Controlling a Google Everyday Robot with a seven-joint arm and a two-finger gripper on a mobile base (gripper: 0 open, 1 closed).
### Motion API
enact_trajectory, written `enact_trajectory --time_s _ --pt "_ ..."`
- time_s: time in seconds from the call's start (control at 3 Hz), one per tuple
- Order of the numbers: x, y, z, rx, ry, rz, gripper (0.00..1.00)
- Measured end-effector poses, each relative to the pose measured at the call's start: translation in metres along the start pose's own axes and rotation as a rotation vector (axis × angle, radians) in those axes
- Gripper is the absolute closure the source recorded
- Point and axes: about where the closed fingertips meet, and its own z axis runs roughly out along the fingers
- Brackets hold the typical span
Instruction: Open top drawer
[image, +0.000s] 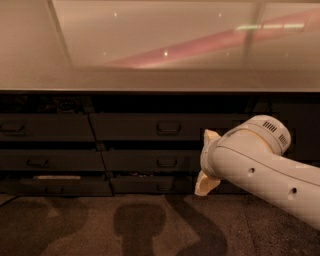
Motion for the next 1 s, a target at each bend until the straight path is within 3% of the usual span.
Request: enact_trajectory --time_s 0.33,1.0 --pt "0.000 0.000 0.000 0.000 0.000 0.000 0.00" --pt "0.006 0.029 -0.016 -0.012 0.052 0.004 0.00"
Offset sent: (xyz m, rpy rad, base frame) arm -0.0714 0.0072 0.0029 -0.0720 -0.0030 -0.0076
